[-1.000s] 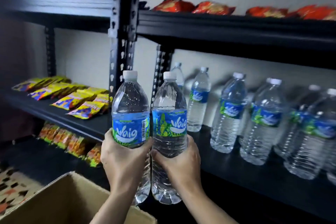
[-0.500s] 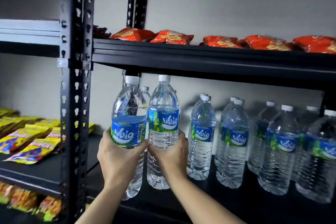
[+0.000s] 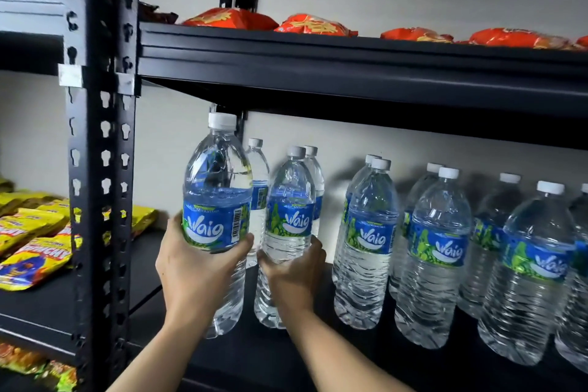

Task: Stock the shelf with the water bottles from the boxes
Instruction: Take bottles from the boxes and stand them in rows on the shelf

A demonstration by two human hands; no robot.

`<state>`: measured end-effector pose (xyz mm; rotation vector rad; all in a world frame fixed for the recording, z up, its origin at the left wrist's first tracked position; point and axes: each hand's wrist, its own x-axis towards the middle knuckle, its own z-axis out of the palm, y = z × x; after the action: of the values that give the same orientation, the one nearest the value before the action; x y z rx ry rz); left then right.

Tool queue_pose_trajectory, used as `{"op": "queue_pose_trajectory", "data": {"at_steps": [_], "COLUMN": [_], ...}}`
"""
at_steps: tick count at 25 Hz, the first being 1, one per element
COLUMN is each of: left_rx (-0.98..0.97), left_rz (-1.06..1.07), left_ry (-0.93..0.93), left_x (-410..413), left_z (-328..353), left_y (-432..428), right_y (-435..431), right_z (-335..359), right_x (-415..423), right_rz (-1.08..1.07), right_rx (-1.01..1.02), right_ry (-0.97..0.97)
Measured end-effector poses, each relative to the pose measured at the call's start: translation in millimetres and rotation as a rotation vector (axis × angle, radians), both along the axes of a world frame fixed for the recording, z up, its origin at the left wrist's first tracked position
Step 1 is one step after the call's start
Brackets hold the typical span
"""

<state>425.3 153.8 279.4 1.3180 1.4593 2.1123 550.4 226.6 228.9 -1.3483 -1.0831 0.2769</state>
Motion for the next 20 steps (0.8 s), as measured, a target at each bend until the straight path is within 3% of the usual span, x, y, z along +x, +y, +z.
{"op": "queue_pose_trajectory", "data": {"at_steps": [6, 9, 20], "left_rx": [-0.016, -0.026, -0.007], "left_rz": [0.020, 0.026, 0.001], "left_ry": [-0.022, -0.017, -0.009], "left_x": [-7, -7, 3], "left_z": [-2, -4, -8], "left_y": [6, 8, 10], "right_y": [-6, -9, -7], "right_z": [-8, -22, -47], "right_x": [3, 10, 25], "right_rz": [0.056, 0.184, 0.258], "right_rx": [-0.094, -0.147, -0.344], "right_ry": [-0.082, -0.120, 0.081]}}
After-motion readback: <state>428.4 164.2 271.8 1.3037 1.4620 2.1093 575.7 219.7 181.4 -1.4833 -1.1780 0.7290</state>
